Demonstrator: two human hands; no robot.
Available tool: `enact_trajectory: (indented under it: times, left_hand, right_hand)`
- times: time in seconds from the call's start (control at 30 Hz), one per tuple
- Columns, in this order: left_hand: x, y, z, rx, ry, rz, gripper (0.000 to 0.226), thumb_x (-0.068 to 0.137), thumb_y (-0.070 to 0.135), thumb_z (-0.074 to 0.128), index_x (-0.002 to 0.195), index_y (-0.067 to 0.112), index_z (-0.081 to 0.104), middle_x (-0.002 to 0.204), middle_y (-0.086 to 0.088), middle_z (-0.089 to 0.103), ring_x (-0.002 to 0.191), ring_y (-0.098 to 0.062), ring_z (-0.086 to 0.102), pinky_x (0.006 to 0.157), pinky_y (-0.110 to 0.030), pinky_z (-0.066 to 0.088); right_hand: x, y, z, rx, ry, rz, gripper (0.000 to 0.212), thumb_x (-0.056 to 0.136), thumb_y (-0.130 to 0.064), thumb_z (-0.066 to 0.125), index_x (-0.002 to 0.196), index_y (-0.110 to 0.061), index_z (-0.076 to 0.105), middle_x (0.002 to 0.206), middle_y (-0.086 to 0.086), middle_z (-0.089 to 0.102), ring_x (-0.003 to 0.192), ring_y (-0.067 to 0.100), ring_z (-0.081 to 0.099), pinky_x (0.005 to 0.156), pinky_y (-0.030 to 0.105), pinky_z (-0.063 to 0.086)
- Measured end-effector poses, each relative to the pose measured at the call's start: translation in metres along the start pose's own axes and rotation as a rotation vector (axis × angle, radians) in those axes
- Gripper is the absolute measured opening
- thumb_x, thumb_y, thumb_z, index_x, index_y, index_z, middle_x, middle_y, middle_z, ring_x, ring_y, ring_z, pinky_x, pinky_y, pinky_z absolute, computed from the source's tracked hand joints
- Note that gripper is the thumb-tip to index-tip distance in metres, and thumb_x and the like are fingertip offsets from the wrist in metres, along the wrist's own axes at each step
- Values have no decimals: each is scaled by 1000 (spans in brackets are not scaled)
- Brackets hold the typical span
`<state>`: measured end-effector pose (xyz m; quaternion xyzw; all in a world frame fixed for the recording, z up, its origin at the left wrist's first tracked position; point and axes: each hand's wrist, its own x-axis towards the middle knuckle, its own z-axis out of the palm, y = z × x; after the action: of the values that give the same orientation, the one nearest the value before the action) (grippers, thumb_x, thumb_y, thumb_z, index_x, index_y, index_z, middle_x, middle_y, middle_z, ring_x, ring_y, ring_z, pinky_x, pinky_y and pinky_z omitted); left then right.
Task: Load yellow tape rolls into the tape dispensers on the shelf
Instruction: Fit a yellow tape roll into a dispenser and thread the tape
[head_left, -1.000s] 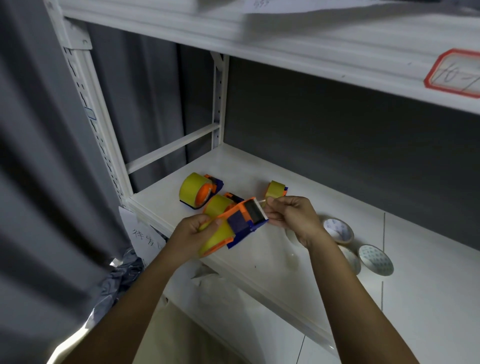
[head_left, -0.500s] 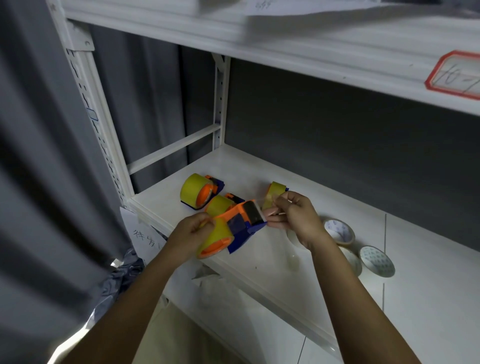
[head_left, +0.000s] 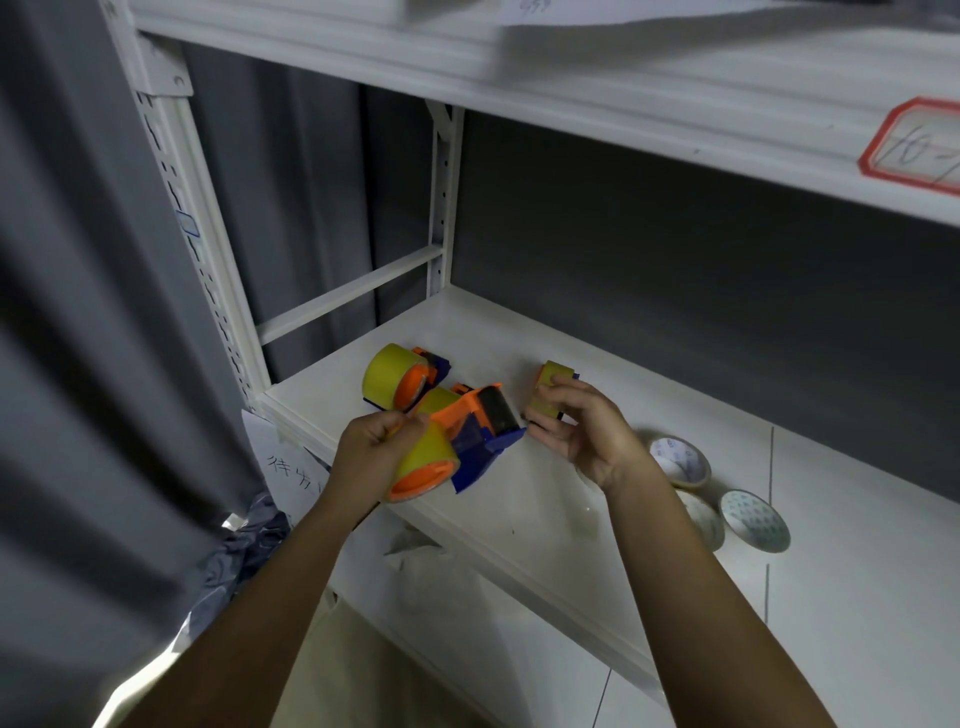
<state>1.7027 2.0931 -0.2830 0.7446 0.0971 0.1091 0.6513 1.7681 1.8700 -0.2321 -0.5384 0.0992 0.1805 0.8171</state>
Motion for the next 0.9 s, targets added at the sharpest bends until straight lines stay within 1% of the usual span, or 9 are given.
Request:
enact_trajectory:
  times: [0.07, 0.2, 0.33, 0.4, 0.5, 0.57, 0.63, 0.73, 0.9]
  left_hand:
    - [2, 1, 0, -2, 19, -4, 29, 88, 27, 62, 60, 17, 60, 68, -3, 59, 73, -17, 57, 67, -28, 46]
    - [4, 1, -1, -5, 18, -5, 30, 88, 26, 62, 71, 1, 62, 77, -19, 59, 79, -23, 57, 74, -35, 46]
    - [6, 4, 1, 7, 21, 0, 30, 88, 26, 62, 62, 11, 57, 67, -5, 55, 74, -18, 55, 70, -30, 44]
    - [7, 4, 3, 19, 29, -2, 31, 88, 27, 62, 60, 14, 56, 66, -2, 55, 71, -14, 55, 67, -27, 44]
    - [8, 4, 5, 35, 28, 7, 30, 88, 28, 62, 64, 9, 58, 70, -6, 56, 71, -12, 55, 68, -27, 44]
    - [8, 4, 5, 48, 31, 18, 31, 88, 27, 61, 68, 3, 60, 72, -10, 57, 72, -13, 55, 69, -28, 45]
    - [8, 3, 6, 56, 37, 26, 32, 88, 26, 61, 64, 5, 59, 68, -8, 56, 70, -13, 54, 69, -28, 44]
    - [8, 2, 8, 57, 45, 42, 38, 88, 24, 62, 51, 18, 52, 57, -1, 50, 66, -14, 52, 68, -28, 42]
    - [9, 2, 9, 81, 55, 54, 40, 88, 27, 62, 50, 20, 51, 56, 2, 50, 67, -14, 53, 67, -28, 42]
  right_hand:
    - [1, 2, 3, 55, 0, 15, 31, 77, -3, 67, 104, -18, 59, 94, 4, 67, 88, 22, 67, 63, 30, 59]
    - [3, 3, 4, 102, -11, 10, 28, 80, -3, 65, 102, -20, 60, 94, 1, 65, 90, 20, 63, 67, 29, 59]
    - [5, 6, 6, 144, -18, 34, 20, 80, -9, 66, 95, -20, 60, 83, -1, 63, 79, 16, 61, 62, 26, 57]
    - [6, 7, 7, 145, -69, 44, 17, 74, -12, 67, 85, -19, 57, 77, -2, 55, 69, 14, 52, 61, 24, 52]
    - [8, 9, 9, 168, -127, 59, 21, 64, -15, 68, 76, -20, 51, 75, -1, 42, 65, 15, 40, 64, 24, 38]
    - [10, 11, 9, 183, -125, 70, 23, 63, -15, 68, 74, -20, 49, 75, -1, 41, 64, 16, 38, 64, 25, 34]
    - [11, 13, 9, 180, -122, 71, 24, 61, -13, 66, 72, -21, 46, 74, 0, 39, 63, 16, 36, 63, 25, 32]
    - [12, 14, 9, 185, -75, 64, 25, 56, -12, 63, 72, -21, 47, 74, 0, 41, 63, 16, 38, 62, 25, 32]
    - [13, 16, 8, 155, -10, 38, 18, 64, -12, 61, 72, -21, 48, 74, -1, 45, 63, 14, 40, 62, 25, 38]
